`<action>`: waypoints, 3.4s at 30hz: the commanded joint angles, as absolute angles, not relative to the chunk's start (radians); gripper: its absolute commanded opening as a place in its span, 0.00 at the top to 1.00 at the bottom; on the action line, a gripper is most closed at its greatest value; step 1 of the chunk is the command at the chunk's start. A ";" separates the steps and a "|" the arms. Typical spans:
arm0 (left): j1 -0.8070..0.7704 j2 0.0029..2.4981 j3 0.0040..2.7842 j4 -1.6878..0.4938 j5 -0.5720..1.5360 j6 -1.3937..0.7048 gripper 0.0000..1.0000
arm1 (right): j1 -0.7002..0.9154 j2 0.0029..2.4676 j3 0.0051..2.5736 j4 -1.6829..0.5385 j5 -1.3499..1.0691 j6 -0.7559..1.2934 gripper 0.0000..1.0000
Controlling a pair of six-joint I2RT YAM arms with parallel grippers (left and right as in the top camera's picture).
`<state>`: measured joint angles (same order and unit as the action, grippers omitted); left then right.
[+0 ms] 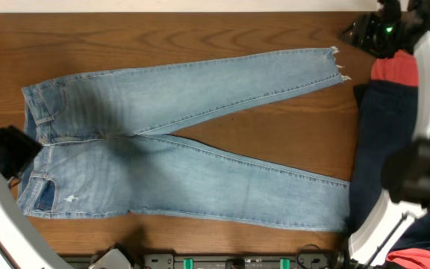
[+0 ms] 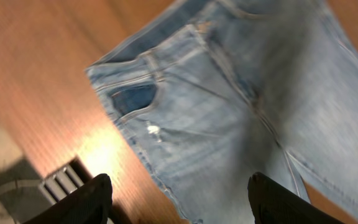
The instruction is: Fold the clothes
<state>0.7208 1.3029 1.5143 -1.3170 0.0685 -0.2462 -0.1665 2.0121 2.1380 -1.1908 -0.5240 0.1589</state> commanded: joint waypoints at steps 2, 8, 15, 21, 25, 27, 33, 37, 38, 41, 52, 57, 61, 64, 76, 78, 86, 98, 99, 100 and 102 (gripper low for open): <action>0.820 1.395 1.507 -1.327 0.041 -0.315 0.30 | -0.089 1.934 2.152 -1.308 -0.511 0.115 0.46; 0.925 1.581 1.502 -1.338 0.039 -0.312 0.42 | 0.014 1.925 2.141 -1.493 -0.444 0.114 0.46; 1.034 1.789 1.502 -1.273 0.036 -0.316 0.45 | 0.151 1.925 2.136 -1.569 -0.290 0.139 0.51; 1.064 1.936 1.501 -1.206 0.036 -0.308 0.55 | 0.216 1.925 2.101 -1.535 -0.227 0.218 0.51; 1.064 2.025 1.501 -1.187 0.036 -0.284 0.67 | 0.215 1.925 2.047 -1.508 -0.228 0.259 0.51; 1.064 2.057 1.501 -1.175 0.037 -0.281 0.73 | 0.209 1.925 2.011 -1.498 -0.228 0.275 0.51; 1.064 2.092 1.475 -1.099 0.041 -0.233 0.72 | 0.206 1.925 1.878 -1.468 -0.228 0.285 0.52; 1.064 2.092 1.435 -1.040 0.040 -0.221 0.57 | 0.205 1.925 1.782 -1.441 -0.237 0.292 0.54; 1.064 2.092 1.421 -1.026 0.040 -0.218 0.53 | 0.205 1.924 1.758 -1.433 -0.240 0.292 0.54; 1.064 2.092 1.364 -0.971 0.040 -0.214 0.39 | 0.205 1.925 1.697 -1.413 -0.252 0.292 0.53; 1.064 2.092 1.274 -0.868 0.072 -0.215 0.86 | 0.201 1.924 1.473 -1.342 -0.280 0.331 0.46; 1.064 2.092 1.274 -0.857 0.105 -0.216 0.94 | 0.199 1.925 1.299 -1.306 -0.281 0.345 0.45; 1.064 2.092 1.274 -0.850 0.124 -0.220 0.94 | 0.195 1.925 1.198 -1.251 -0.281 0.366 0.50; 1.064 2.092 1.274 -0.850 0.124 -0.223 0.94 | 0.198 1.925 1.132 -1.151 -0.297 0.366 0.52; 1.064 2.092 1.274 -0.843 0.197 -0.222 0.94 | 0.205 1.925 0.906 -0.705 -0.222 0.567 0.99; 1.064 2.092 1.274 -0.839 0.215 -0.222 0.94 | 0.201 1.925 0.902 -0.614 -0.205 0.582 0.99; 1.064 2.092 1.275 -0.817 0.285 -0.222 0.94 | 0.139 1.917 1.029 -0.611 -0.300 0.467 0.88; 1.064 2.091 1.275 -0.801 0.356 -0.232 0.94 | 0.051 1.618 1.132 -0.995 -0.286 0.425 0.69; 1.064 2.091 1.275 -0.801 0.356 -0.240 0.94 | 0.049 1.601 1.127 -1.035 -0.270 0.442 0.68; 1.064 2.091 1.275 -0.801 0.356 -0.249 0.94 | 0.046 1.586 1.118 -1.079 -0.244 0.466 0.67; 1.064 2.091 1.275 -0.802 0.356 -0.265 0.94 | 0.046 1.570 1.092 -1.140 -0.191 0.525 0.64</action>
<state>1.0855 2.0132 1.3178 -0.8284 0.2657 -0.2317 0.0601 1.5852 1.1164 -1.0954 -0.2848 0.4431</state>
